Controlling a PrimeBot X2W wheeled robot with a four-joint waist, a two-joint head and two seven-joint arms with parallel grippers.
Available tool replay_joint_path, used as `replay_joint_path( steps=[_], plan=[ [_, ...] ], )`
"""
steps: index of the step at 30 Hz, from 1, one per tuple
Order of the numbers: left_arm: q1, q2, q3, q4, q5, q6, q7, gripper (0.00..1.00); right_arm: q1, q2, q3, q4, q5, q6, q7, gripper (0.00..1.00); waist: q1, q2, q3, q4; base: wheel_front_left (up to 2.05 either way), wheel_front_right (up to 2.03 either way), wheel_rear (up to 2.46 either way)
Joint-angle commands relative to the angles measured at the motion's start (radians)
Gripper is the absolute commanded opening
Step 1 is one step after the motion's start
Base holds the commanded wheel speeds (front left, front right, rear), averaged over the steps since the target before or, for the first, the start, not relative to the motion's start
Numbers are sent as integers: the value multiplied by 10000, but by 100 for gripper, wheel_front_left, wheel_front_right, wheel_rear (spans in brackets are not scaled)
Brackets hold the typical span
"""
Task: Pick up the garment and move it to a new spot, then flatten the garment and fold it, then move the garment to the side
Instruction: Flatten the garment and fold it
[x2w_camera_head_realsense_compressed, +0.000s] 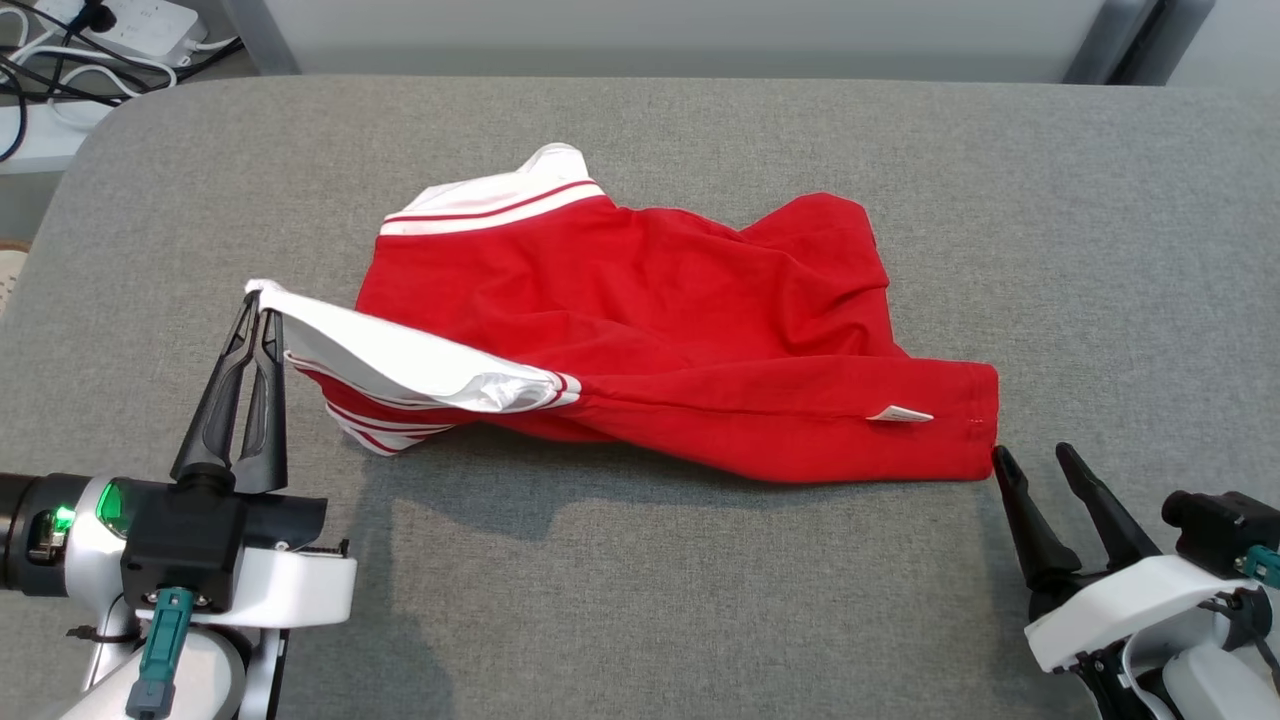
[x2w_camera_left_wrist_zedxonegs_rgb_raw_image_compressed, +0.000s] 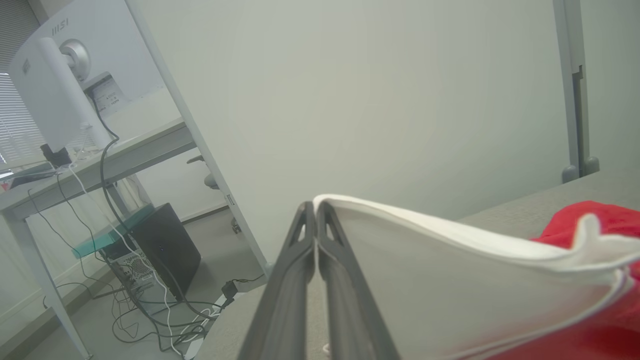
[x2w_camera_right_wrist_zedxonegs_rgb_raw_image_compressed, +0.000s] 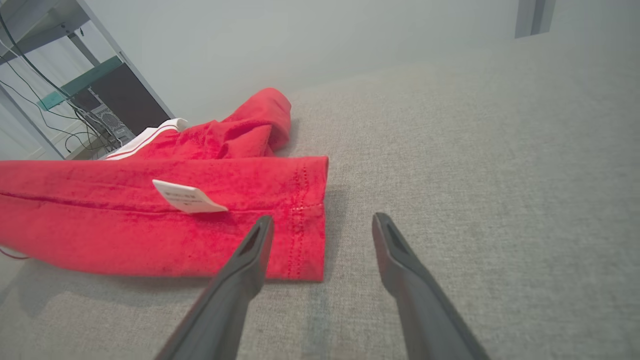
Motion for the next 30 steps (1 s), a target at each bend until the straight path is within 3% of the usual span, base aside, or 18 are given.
replay_joint_path(
  steps=[1,7,8,11,14,18,21,23,25,26,27,30],
  plan=[
    [-449,331,478,-126,89,16,-81,0,104,-290,141,-314,64,42,-139,100,0,-1,27,-30,0,0,0],
    [-398,289,443,-73,88,-20,-85,0,-259,-298,363,-234,379,42,-141,99,0,-1,109,-22,0,0,0],
    [-403,276,426,-63,92,-34,-85,0,-347,-324,466,-135,449,42,-141,87,0,-1,116,8,0,0,0],
    [-463,231,378,-51,115,-87,-86,0,-669,-423,708,144,721,42,-142,82,0,-1,184,134,0,0,0],
    [-534,201,346,-51,148,-118,-87,0,-940,-490,873,379,1012,42,-142,64,0,-1,239,242,0,0,0],
    [-606,171,327,-29,165,-132,-85,0,-1188,-568,1115,706,1302,42,-142,50,0,-1,299,369,0,0,0],
    [-640,161,325,-22,164,-138,-85,0,-1293,-596,1265,919,1516,42,-142,49,0,-1,332,437,0,0,0],
    [-656,162,333,-24,166,-128,-86,0,-1332,-607,1357,1010,1639,42,-142,55,0,-1,358,464,0,0,0],
    [-662,170,337,-25,165,-119,-85,0,-1367,-613,1445,1081,1735,42,-142,45,0,-1,376,467,0,0,0],
    [-663,178,339,-27,163,-116,-79,0,-1391,-621,1484,1109,1764,42,-143,29,0,-1,388,462,0,0,0],
    [-664,184,339,-30,162,-112,-75,0,-1418,-630,1520,1126,1780,42,-143,0,0,-1,395,457,0,0,0],
    [-672,203,334,-38,169,-96,-52,0,-1458,-653,1462,1002,1745,42,-143,0,0,-1,379,419,0,0,0]
  ],
)
